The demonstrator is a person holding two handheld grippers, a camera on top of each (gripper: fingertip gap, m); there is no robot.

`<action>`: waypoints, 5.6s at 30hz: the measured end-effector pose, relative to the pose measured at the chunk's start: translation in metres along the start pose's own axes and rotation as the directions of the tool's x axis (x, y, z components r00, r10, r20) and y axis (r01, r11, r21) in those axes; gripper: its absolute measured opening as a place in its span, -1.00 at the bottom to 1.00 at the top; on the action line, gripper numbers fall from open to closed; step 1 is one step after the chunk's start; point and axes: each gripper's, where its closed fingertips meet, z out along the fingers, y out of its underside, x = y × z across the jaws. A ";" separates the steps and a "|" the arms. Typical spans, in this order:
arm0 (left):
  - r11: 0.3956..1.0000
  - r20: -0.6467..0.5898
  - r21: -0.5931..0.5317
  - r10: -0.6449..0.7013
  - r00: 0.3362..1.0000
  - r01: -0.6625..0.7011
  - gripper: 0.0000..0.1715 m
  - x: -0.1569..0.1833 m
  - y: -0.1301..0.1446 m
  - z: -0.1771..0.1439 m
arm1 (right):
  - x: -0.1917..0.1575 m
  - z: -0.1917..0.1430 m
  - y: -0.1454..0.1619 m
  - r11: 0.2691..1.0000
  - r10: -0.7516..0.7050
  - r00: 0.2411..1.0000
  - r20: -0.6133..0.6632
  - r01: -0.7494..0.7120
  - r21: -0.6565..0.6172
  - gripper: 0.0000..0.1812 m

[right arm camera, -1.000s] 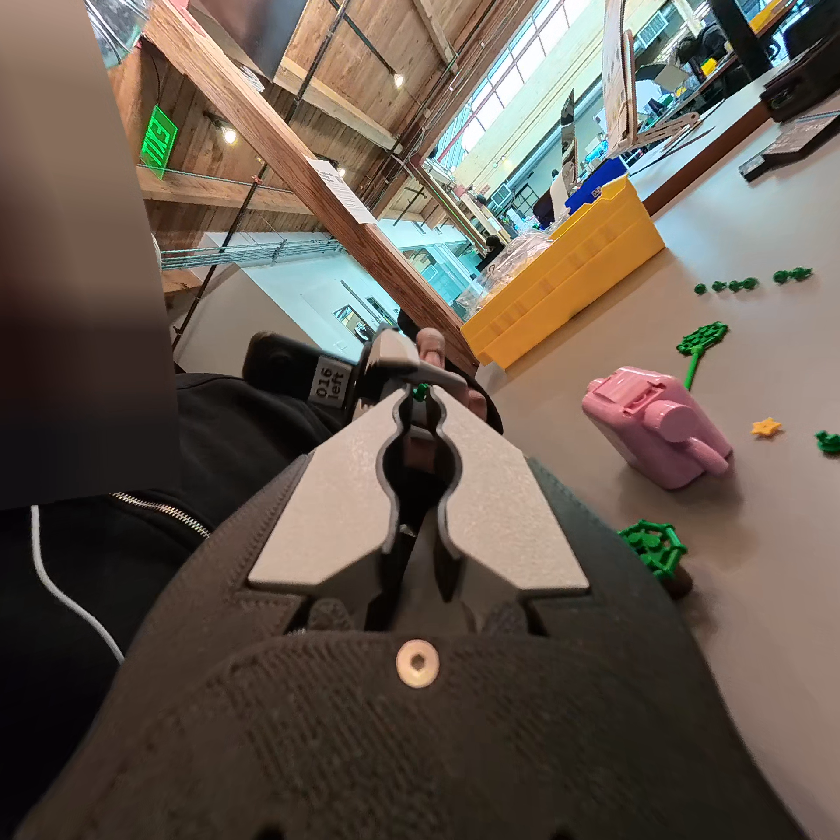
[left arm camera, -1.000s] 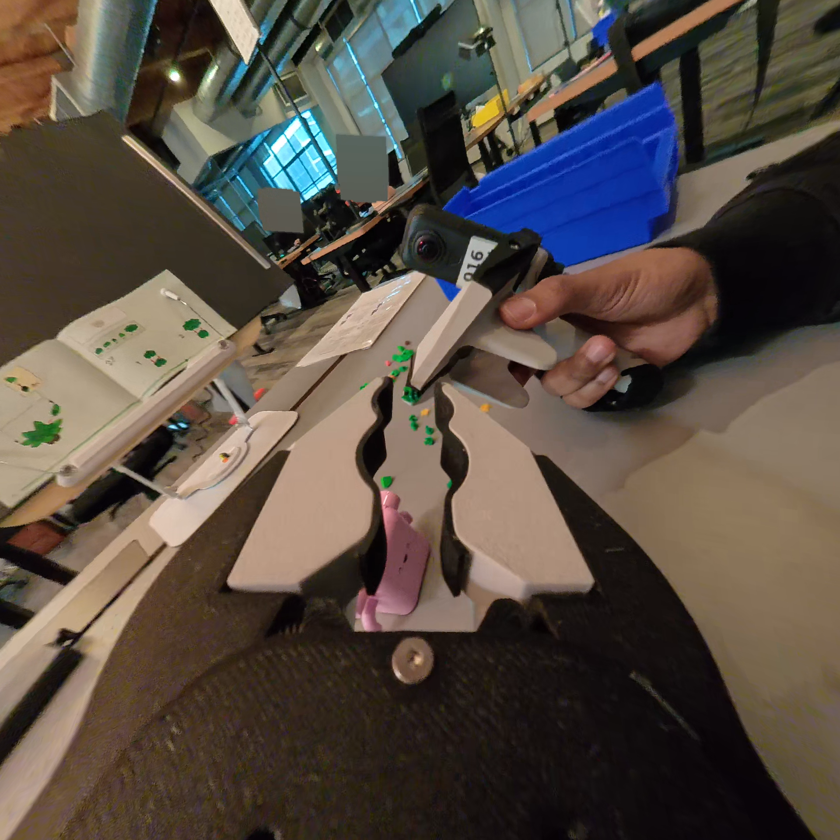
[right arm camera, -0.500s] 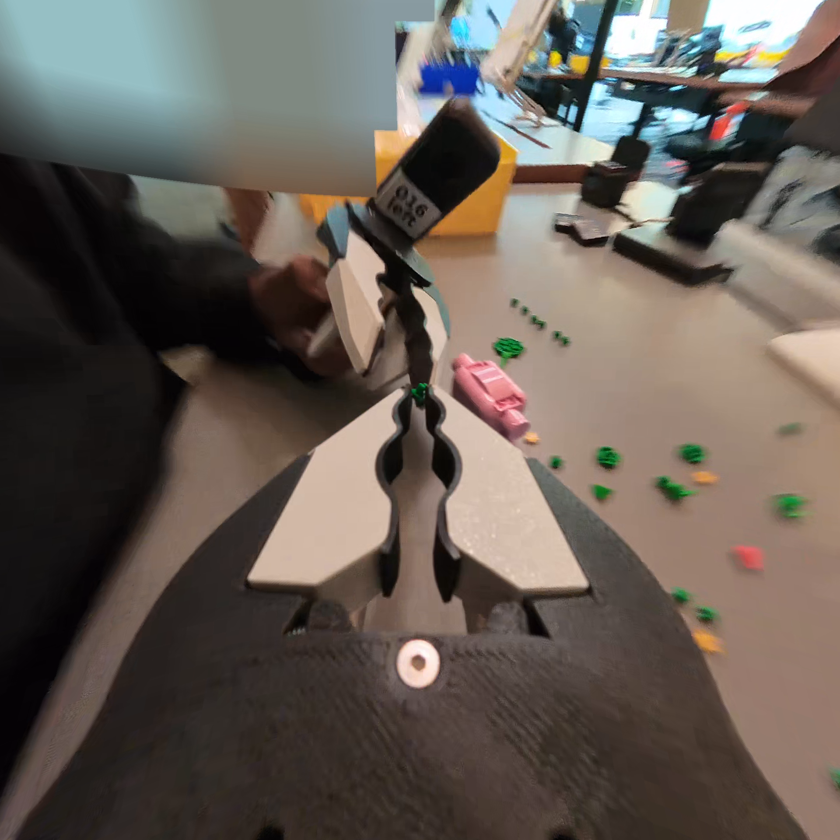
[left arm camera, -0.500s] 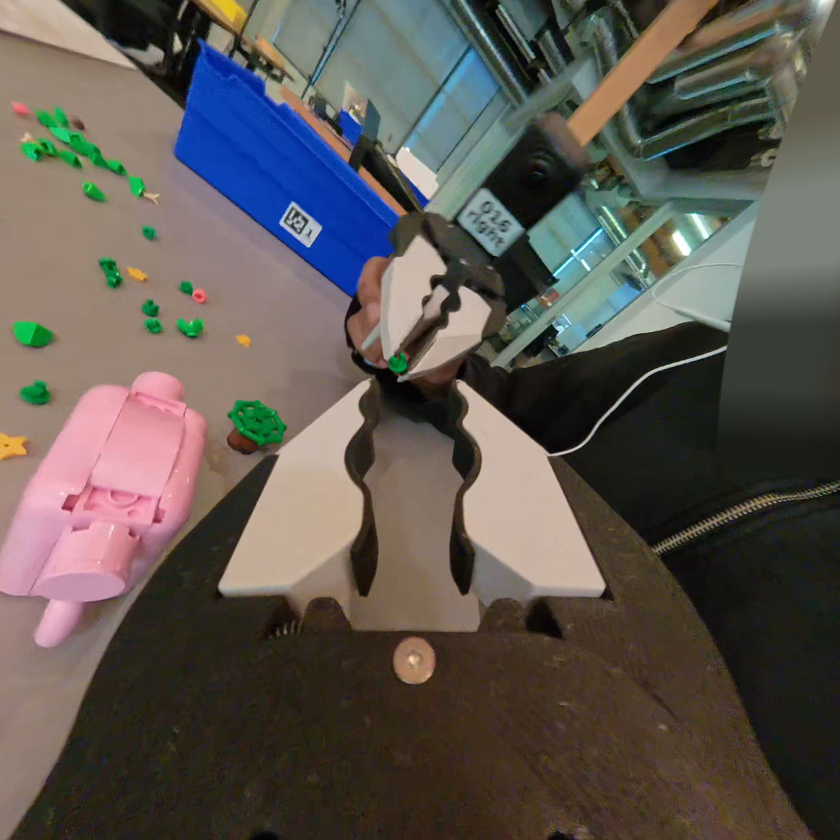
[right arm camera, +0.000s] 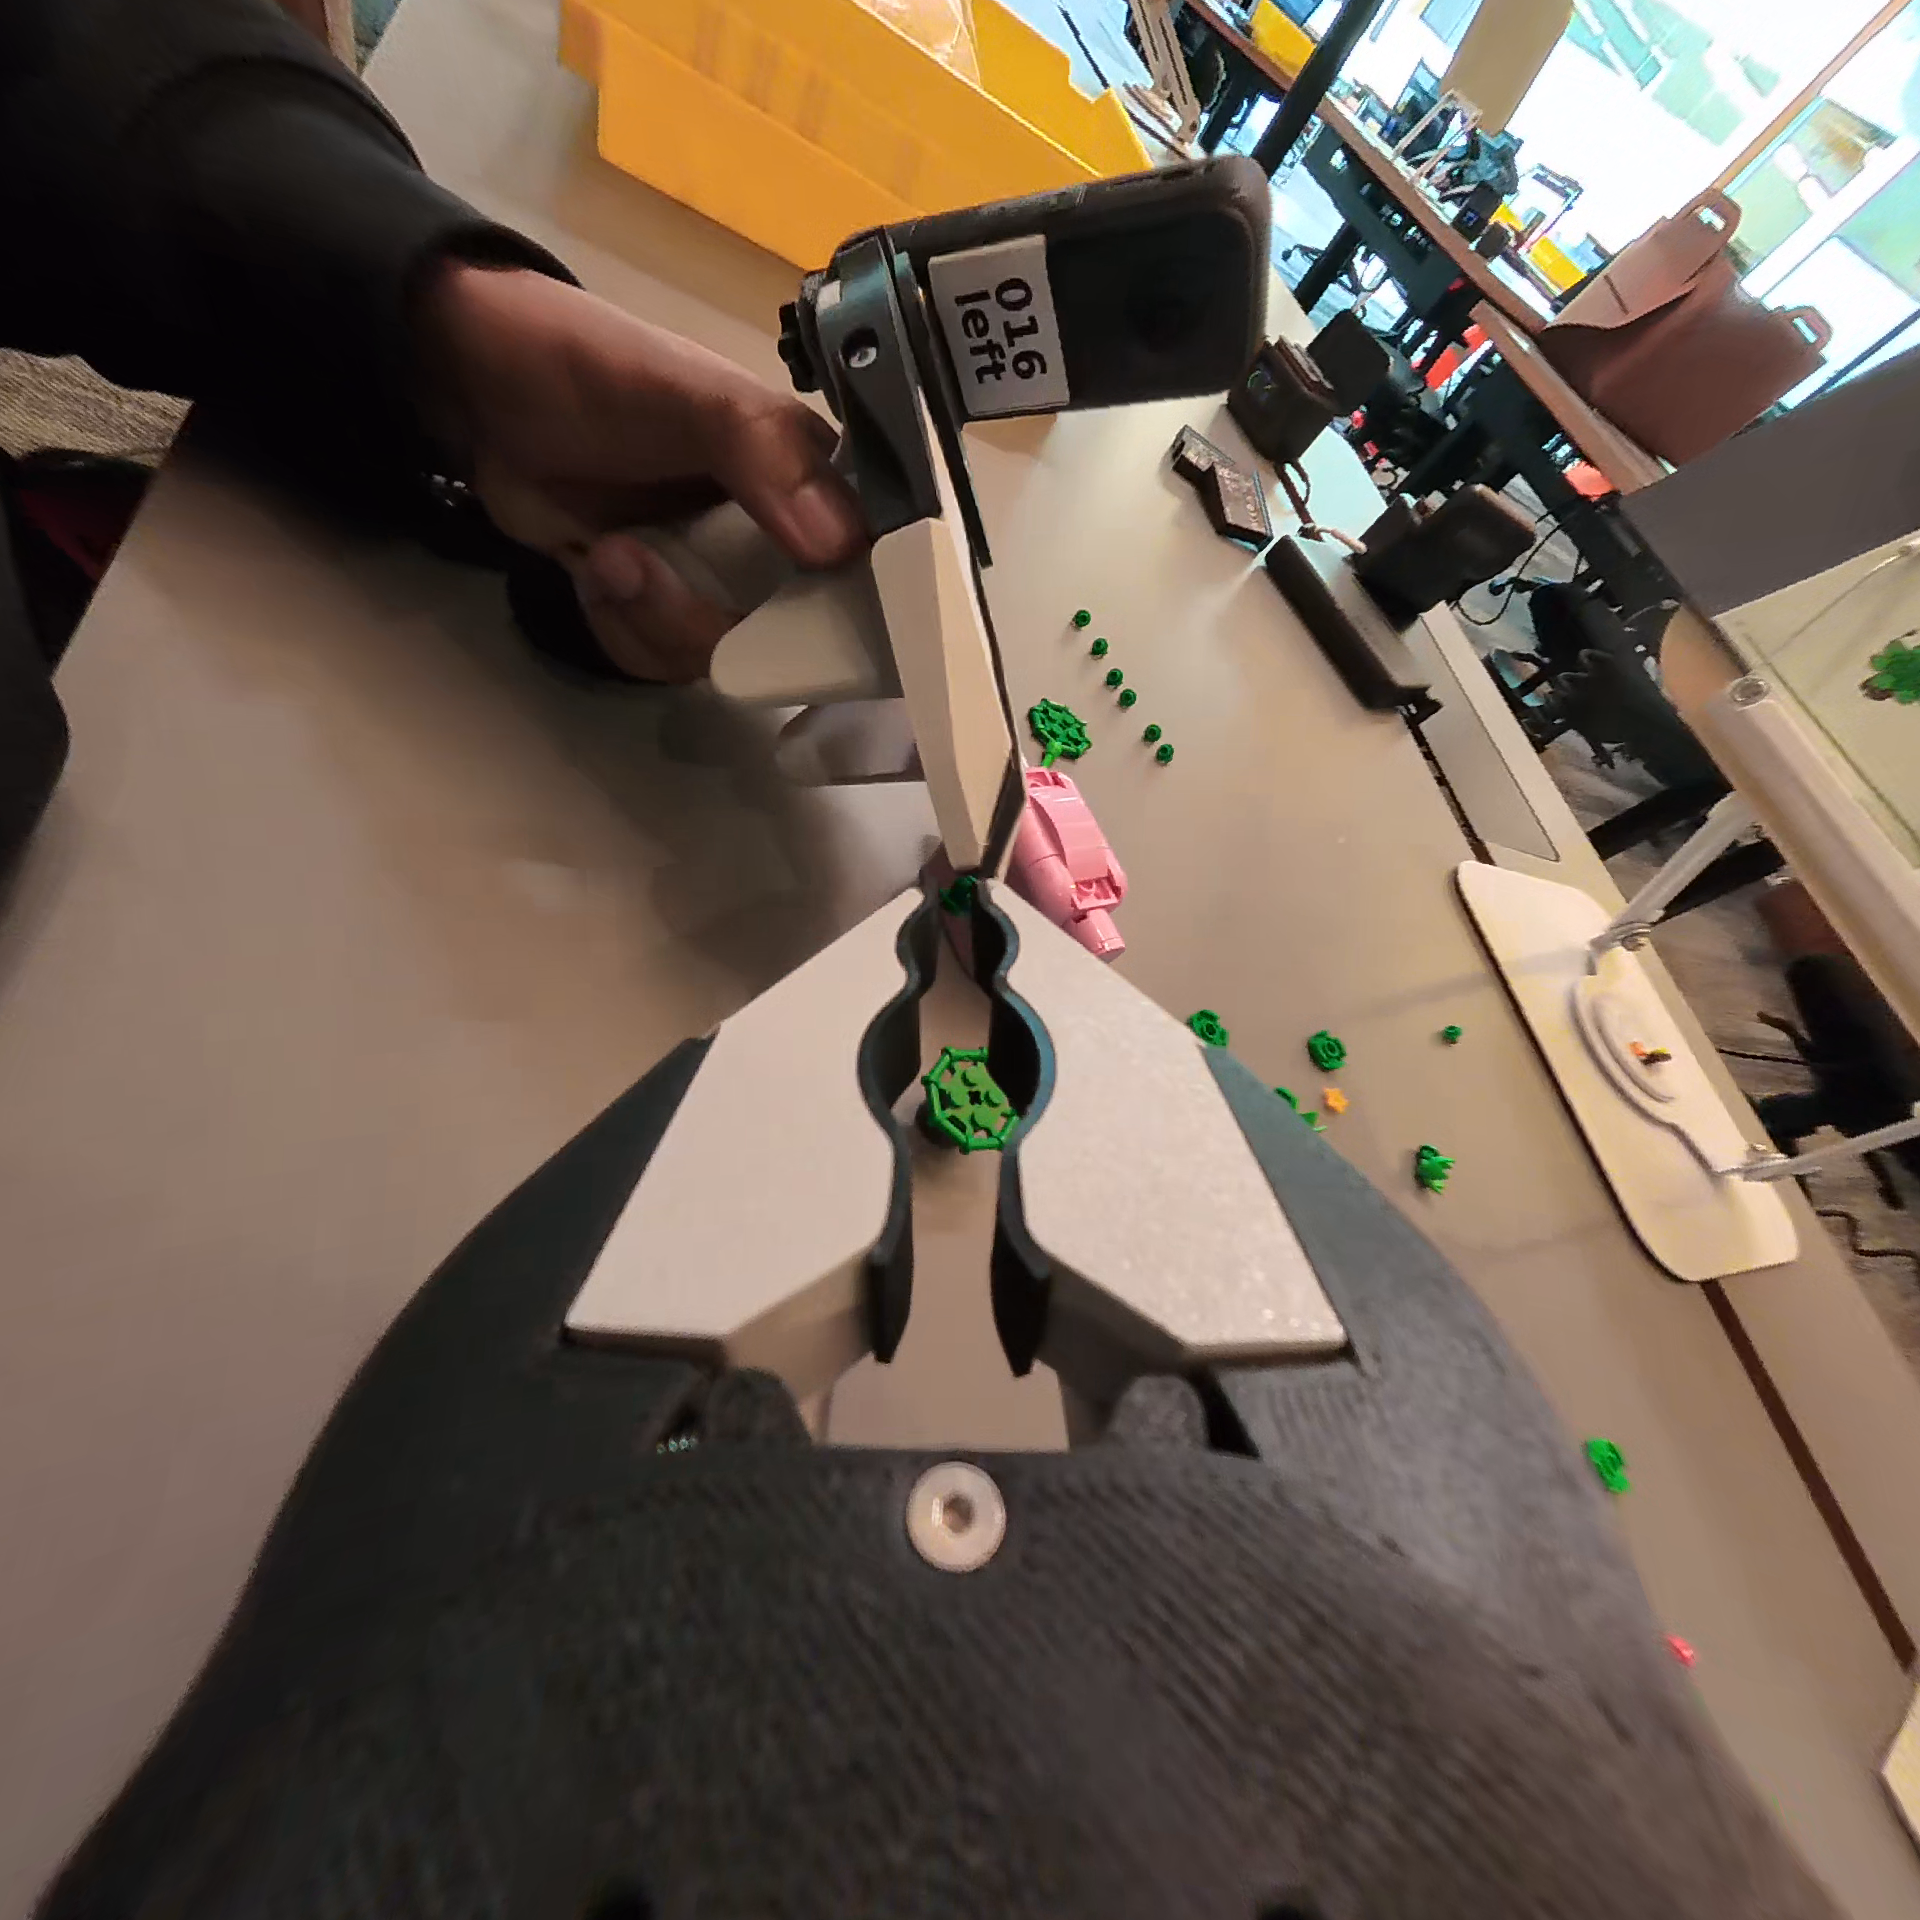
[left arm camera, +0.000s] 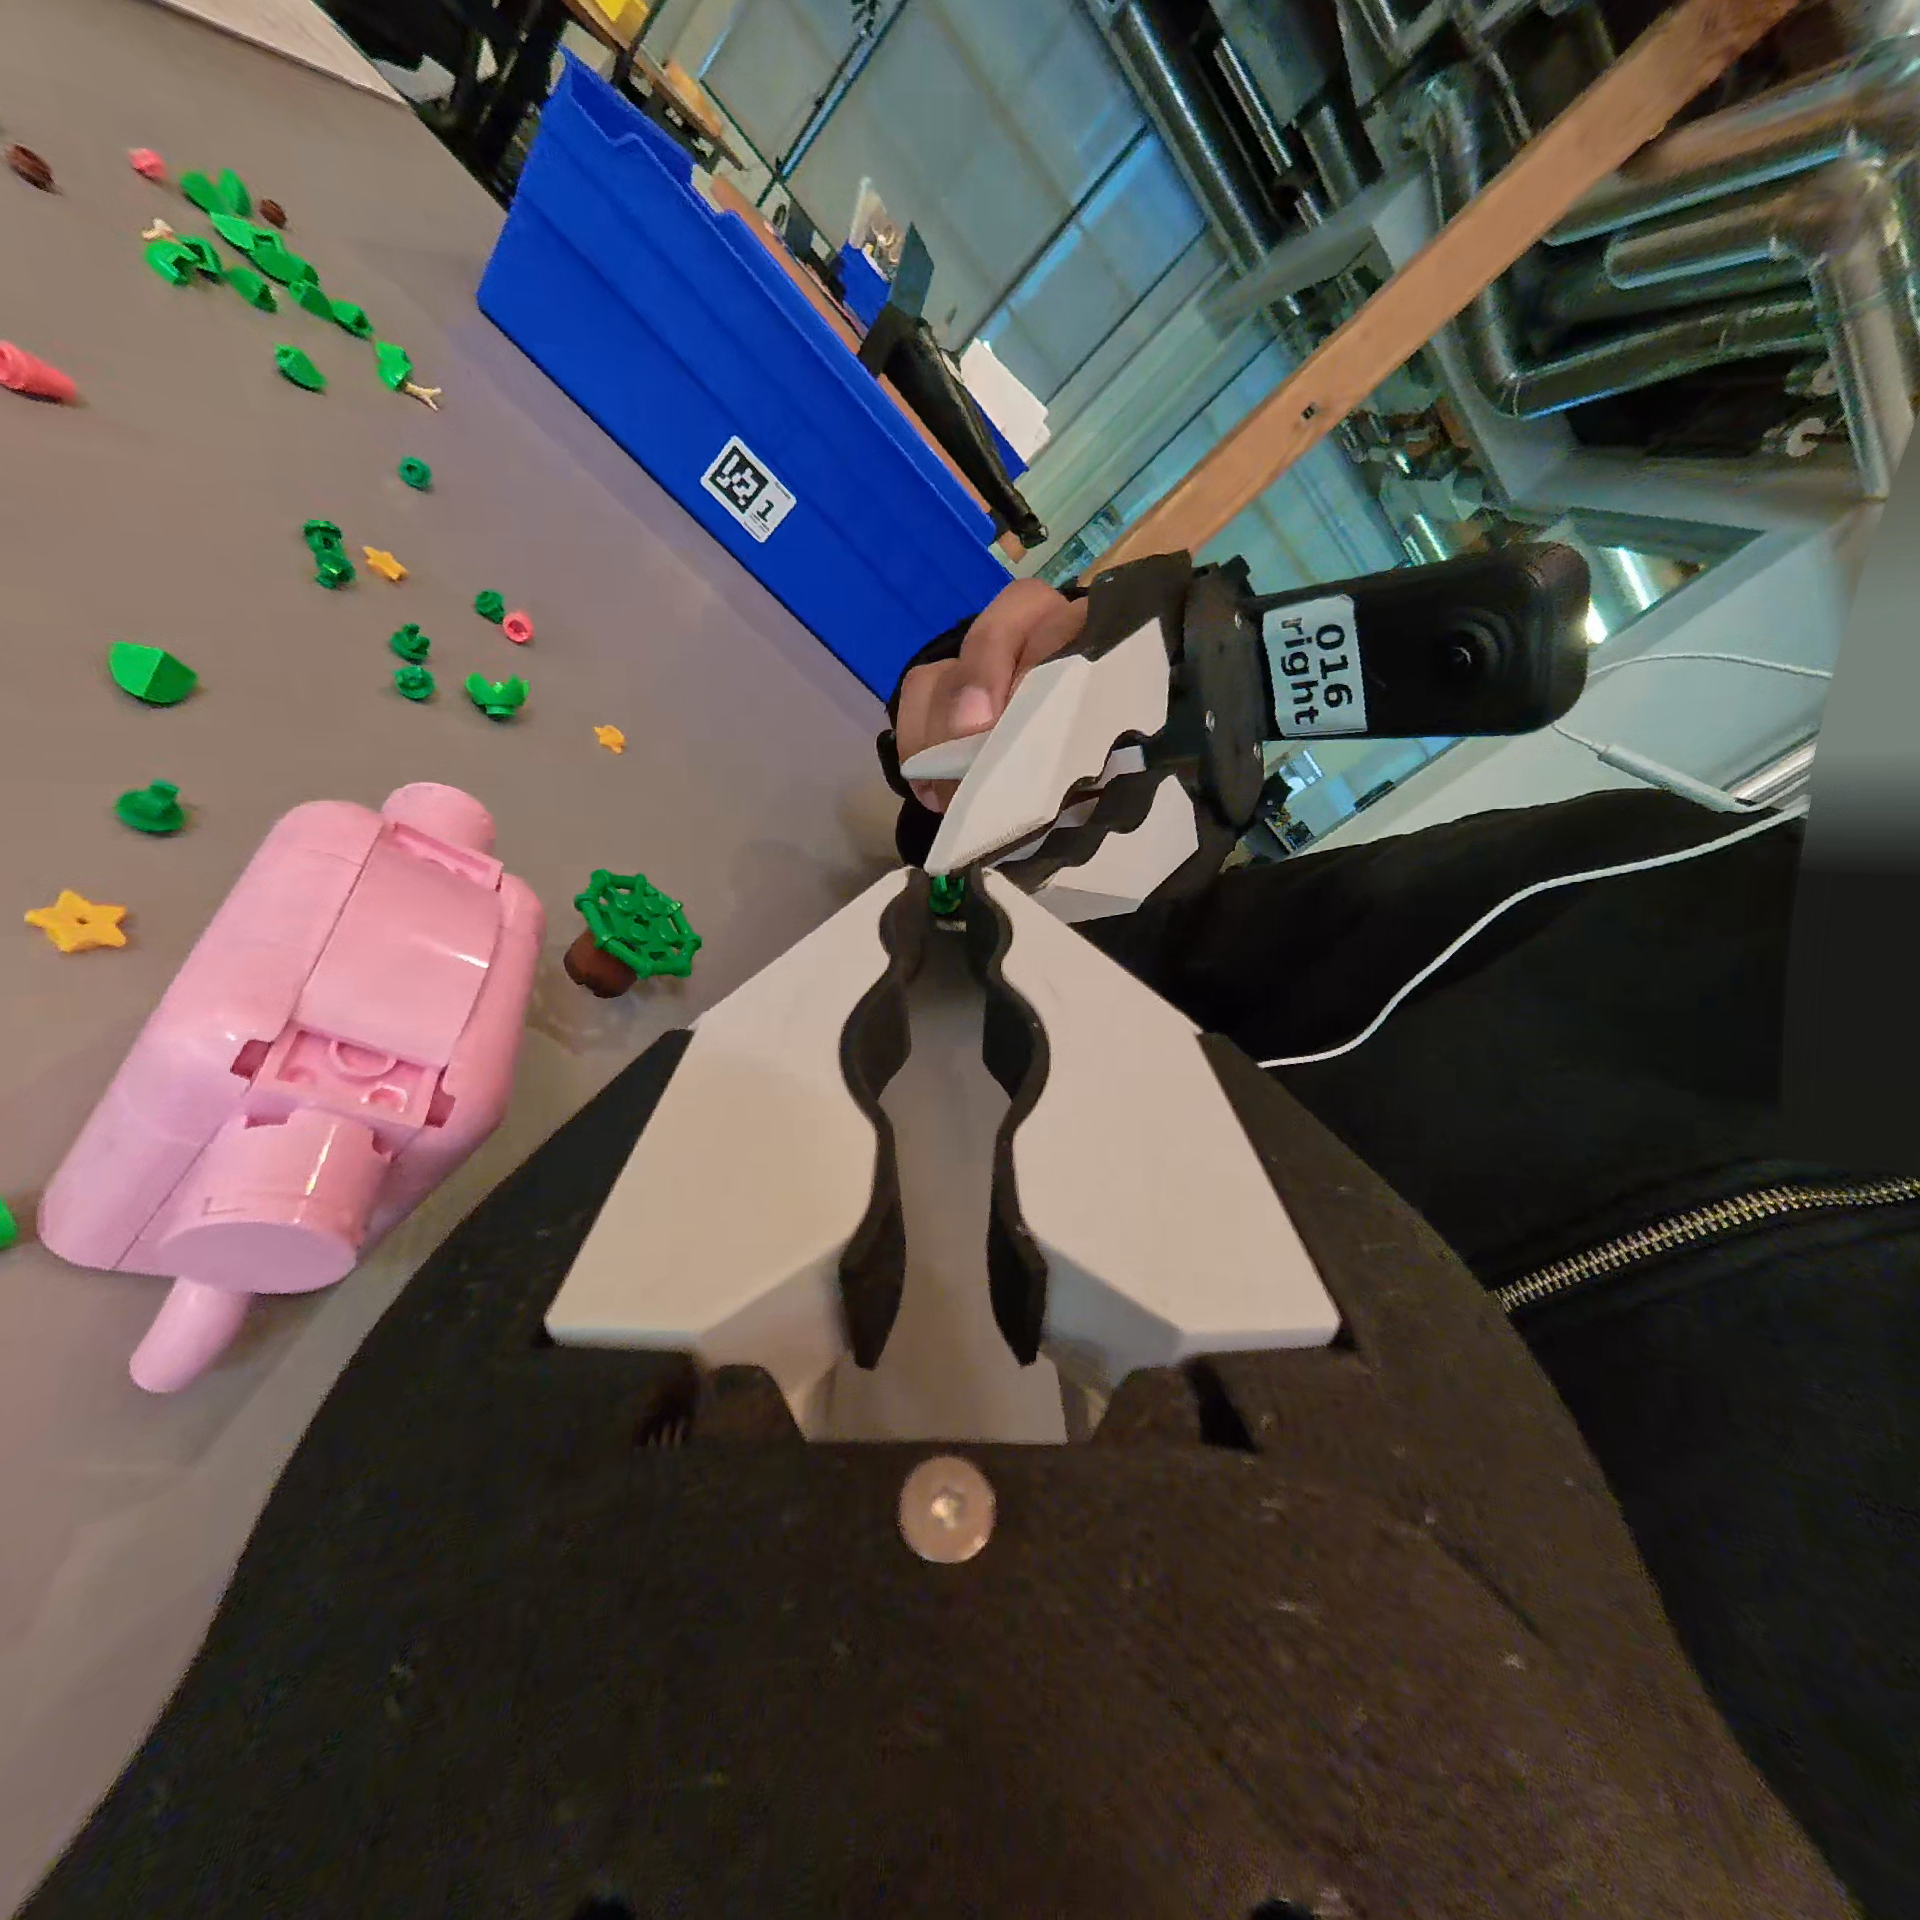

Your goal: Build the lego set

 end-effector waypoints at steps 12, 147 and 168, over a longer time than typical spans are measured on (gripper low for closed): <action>0.999 0.043 -0.022 0.034 0.999 -0.033 -0.97 -0.004 0.003 0.001 | -0.002 -0.001 0.002 0.998 -0.058 0.998 -0.028 0.057 -0.030 -0.96; 0.988 -0.223 0.055 -0.129 0.966 0.145 -0.95 0.021 -0.005 0.000 | 0.000 -0.015 -0.022 0.984 -0.009 1.000 -0.013 0.011 0.180 -0.98; 0.999 -0.143 0.006 -0.038 0.989 0.039 -0.96 0.017 0.003 0.001 | -0.007 -0.012 -0.016 0.988 0.013 0.997 0.070 -0.024 0.153 -0.78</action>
